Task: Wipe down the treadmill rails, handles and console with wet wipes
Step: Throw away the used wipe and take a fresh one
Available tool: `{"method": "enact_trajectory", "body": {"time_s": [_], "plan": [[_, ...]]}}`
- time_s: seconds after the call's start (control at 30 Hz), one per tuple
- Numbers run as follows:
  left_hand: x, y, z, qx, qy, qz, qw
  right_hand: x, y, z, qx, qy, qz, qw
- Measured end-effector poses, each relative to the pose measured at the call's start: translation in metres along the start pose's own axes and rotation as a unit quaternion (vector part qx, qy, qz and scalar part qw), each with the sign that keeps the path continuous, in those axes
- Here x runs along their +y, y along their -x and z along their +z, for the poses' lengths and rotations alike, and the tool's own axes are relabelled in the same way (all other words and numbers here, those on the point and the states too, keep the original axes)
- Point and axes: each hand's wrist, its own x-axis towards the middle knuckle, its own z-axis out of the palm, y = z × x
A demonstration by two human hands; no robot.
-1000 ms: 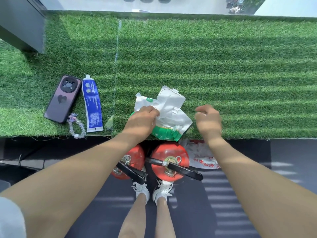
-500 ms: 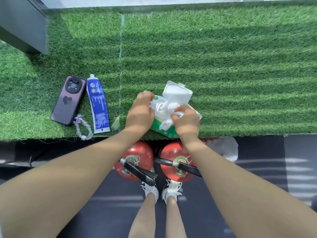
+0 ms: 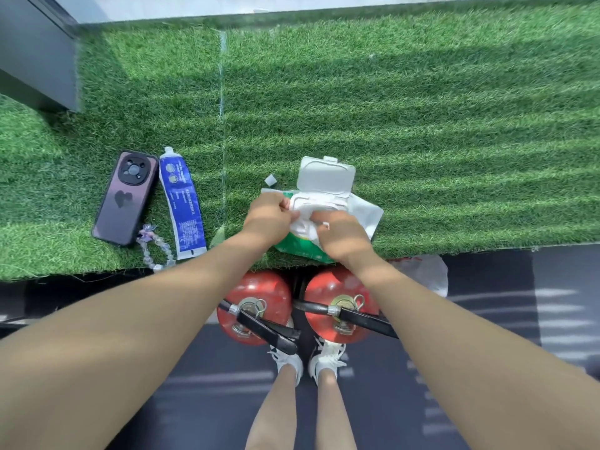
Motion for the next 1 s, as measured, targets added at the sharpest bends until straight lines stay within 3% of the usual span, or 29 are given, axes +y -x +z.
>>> {"method": "enact_trajectory", "body": {"time_s": [0.1, 0.23, 0.4, 0.53, 0.63, 0.7, 0.8, 0.9, 1.0], "plan": [[0.006, -0.001, -0.007, 0.009, 0.019, -0.03, 0.999, 0.005, 0.03, 0.001, 0.16, -0.056, -0.067, 0.983], [0.016, -0.001, -0.009, -0.008, -0.003, -0.039, 0.999, 0.007, 0.042, 0.007, 0.137, 0.05, -0.074, 0.987], [0.013, 0.002, -0.008, -0.017, 0.001, -0.017, 1.0, -0.017, 0.015, -0.011, 0.202, 0.028, -0.017, 0.979], [0.009, 0.004, -0.007, -0.012, 0.037, -0.04, 0.998, -0.021, 0.014, -0.007, 0.096, 0.189, -0.067, 0.975], [0.004, 0.006, -0.001, -0.012, 0.057, -0.047, 0.997, -0.013, 0.014, -0.013, 0.011, 0.242, -0.031, 0.97], [0.004, 0.005, 0.001, -0.002, 0.055, -0.066, 0.996, -0.009, 0.014, -0.014, 0.035, 0.254, -0.041, 0.966], [0.007, 0.002, 0.001, 0.0, 0.058, -0.072, 0.996, -0.01, 0.02, -0.012, 0.154, 0.206, -0.125, 0.958], [0.01, 0.002, 0.001, -0.006, 0.077, -0.078, 0.994, -0.011, 0.017, -0.007, 0.131, 0.223, -0.166, 0.952], [0.01, 0.004, 0.002, -0.015, 0.115, -0.077, 0.99, -0.003, 0.006, -0.005, 0.105, 0.25, -0.098, 0.958]]}}
